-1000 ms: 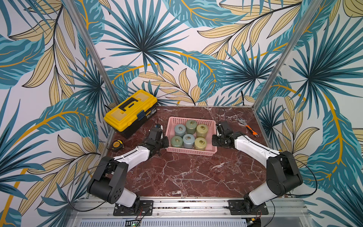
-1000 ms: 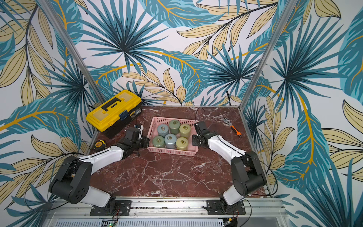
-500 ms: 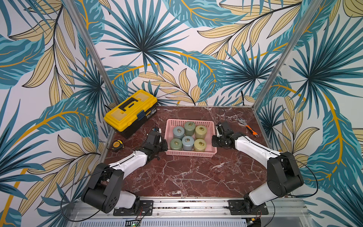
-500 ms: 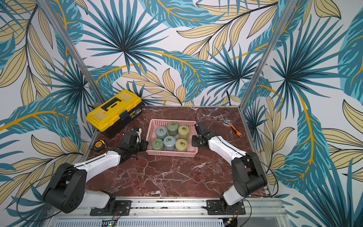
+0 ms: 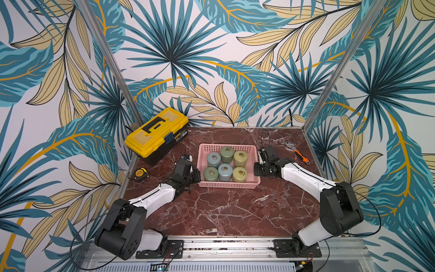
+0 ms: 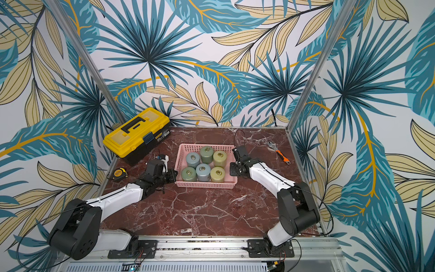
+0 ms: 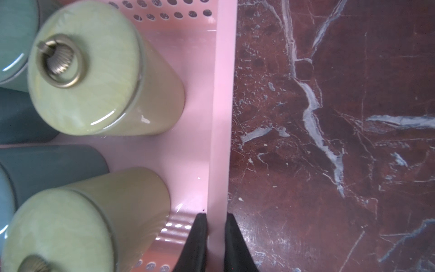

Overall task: Take the tea canister out of the basket
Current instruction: Adjust the basket at the center of the board.

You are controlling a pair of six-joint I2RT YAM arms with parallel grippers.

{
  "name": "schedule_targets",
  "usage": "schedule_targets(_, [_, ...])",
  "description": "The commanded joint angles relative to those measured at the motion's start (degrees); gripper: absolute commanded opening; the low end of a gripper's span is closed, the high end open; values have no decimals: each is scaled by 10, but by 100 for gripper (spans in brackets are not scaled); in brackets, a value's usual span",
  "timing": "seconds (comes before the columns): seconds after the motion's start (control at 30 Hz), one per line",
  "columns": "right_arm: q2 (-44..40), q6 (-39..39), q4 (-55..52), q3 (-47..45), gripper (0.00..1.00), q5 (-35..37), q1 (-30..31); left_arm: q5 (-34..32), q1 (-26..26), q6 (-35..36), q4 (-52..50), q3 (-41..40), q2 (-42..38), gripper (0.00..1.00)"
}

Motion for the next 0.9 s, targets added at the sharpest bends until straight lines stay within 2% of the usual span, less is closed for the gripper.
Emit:
schedule_targets(0.0, [6,-32,-31,16,13,31,-5,2,-2,7,26,-3,-19,0])
schedule_targets(0.23, [13,-33,-31,23,13,32,-7,4,-9,-2,34,-4,-16,0])
schedule_targets(0.3, [12,-34,-31,23,14,34,-8,5,-10,-6,36,-7,-20,3])
schedule_targets(0.4, [6,-33,-31,22,23,31,-8,5,-10,-11,37,-10,-28,22])
schedule_targets(0.47, [-2,-33,-31,20,40,24,-8,2,-10,-15,37,-14,-38,40])
schedule_targets(0.53, [-12,-31,-29,15,50,17,-8,-4,-10,-18,36,-16,-49,51])
schedule_targets(0.77, [-71,-44,-25,-8,66,-8,-7,-42,-9,-7,0,-19,-108,85])
schedule_targets(0.83, [-90,-53,-25,-15,82,-21,-7,-53,-10,1,-18,-17,-130,100])
schedule_targets(0.87, [-97,-59,-25,-18,91,-31,-7,-57,-9,7,-26,-17,-138,100])
